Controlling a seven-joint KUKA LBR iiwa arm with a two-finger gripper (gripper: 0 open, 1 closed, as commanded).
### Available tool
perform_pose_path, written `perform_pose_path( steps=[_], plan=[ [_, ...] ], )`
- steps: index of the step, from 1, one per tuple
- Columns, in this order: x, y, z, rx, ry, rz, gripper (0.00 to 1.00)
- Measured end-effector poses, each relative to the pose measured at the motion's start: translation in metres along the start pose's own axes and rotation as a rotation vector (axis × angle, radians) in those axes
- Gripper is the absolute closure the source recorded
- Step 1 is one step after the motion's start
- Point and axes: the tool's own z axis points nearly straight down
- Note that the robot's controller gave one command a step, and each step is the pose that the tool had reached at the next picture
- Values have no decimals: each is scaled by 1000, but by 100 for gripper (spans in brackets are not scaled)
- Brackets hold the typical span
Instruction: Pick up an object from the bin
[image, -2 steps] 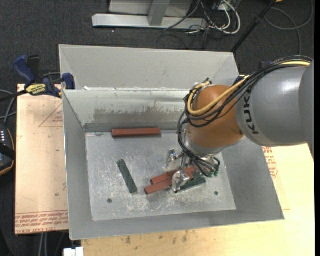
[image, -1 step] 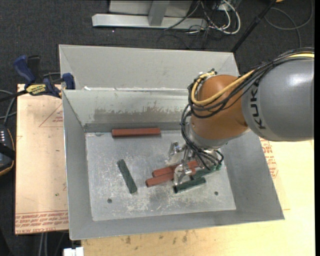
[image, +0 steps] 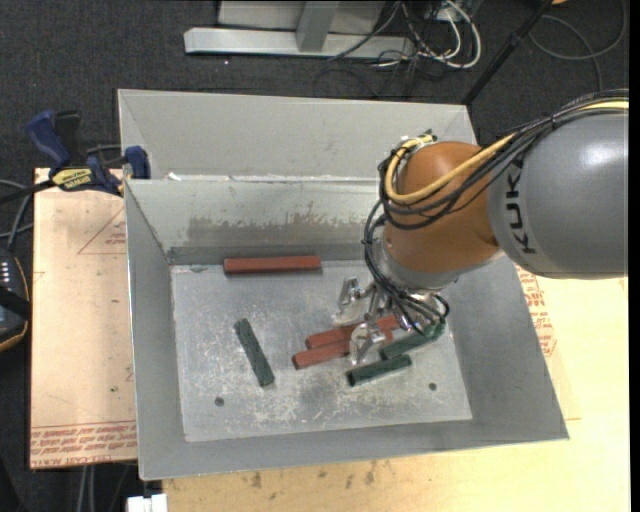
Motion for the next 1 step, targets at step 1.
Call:
perform_pose_path(
  steps=[1],
  plan=[
    [4, -5, -53, -1, 8, 6, 100]
  ],
)
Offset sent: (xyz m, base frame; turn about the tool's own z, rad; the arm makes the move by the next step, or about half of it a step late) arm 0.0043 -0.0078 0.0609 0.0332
